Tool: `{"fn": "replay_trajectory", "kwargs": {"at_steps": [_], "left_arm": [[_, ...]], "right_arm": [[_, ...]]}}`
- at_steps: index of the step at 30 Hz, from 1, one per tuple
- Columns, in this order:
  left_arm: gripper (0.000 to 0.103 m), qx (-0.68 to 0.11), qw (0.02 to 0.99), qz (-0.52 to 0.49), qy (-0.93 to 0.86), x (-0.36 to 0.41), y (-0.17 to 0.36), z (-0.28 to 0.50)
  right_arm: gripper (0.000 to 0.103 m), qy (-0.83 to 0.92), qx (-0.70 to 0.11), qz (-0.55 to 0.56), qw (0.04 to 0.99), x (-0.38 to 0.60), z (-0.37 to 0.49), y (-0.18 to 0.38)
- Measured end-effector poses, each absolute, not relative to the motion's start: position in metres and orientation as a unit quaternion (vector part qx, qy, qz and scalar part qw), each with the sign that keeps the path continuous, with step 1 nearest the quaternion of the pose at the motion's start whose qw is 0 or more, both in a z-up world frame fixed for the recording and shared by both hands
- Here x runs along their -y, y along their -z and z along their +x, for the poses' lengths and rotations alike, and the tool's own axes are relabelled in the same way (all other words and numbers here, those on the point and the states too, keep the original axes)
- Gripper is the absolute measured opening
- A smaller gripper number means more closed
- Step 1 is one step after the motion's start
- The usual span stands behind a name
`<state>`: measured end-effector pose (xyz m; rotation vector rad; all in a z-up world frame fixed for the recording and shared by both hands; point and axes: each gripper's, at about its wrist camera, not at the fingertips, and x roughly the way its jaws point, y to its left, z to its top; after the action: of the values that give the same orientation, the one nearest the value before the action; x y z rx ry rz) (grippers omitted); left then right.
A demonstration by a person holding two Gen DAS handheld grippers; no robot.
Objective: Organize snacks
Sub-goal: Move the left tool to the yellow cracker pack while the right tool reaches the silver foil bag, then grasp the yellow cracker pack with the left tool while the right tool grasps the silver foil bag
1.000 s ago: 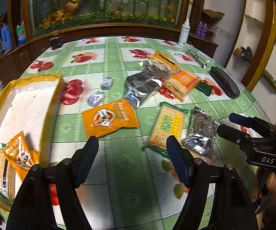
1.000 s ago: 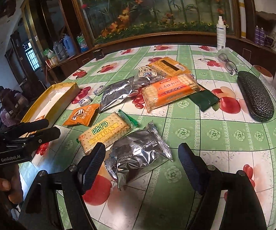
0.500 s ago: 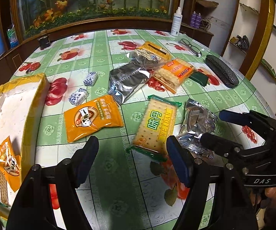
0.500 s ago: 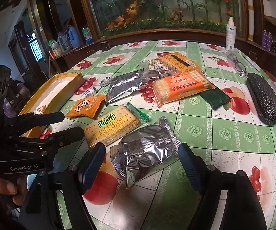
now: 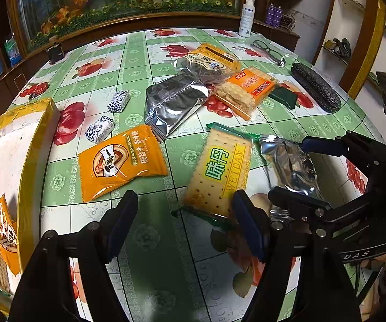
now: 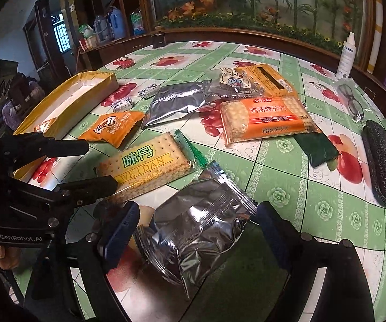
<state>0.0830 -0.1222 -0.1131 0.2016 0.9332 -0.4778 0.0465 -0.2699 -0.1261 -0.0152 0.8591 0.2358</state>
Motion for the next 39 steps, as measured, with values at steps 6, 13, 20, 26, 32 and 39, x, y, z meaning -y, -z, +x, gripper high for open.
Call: {"fn": "replay_trajectory", "kwargs": {"at_steps": [6,13,20,26,32,39], "left_arm": [[0.072,-0.449,0.852,0.099,0.248,0.138,0.113,0.084],[0.072,-0.474,0.825,0.093,0.293,0.17,0.124,0.086],[0.072,-0.472,0.834,0.112,0.264,0.179,0.126,0.097],[0.073,-0.469,0.84,0.129,0.242,0.174,0.129,0.104],[0.076,-0.468,0.841,0.13,0.24,0.174,0.13,0.106],[0.079,-0.468,0.845,0.13,0.226,0.174,0.131,0.114]], "right_arm": [[0.091,-0.077,-0.423,-0.024,0.902,0.286,0.039,0.129],[0.091,-0.062,-0.418,0.025,0.906,0.318,0.025,0.123],[0.091,-0.069,-0.415,0.106,0.901,0.34,0.012,0.121],[0.087,-0.087,-0.433,0.126,0.888,0.33,0.021,0.127],[0.087,-0.042,-0.438,0.122,0.89,0.329,0.049,0.131],[0.076,-0.001,-0.441,0.06,0.895,0.321,0.062,0.135]]}}
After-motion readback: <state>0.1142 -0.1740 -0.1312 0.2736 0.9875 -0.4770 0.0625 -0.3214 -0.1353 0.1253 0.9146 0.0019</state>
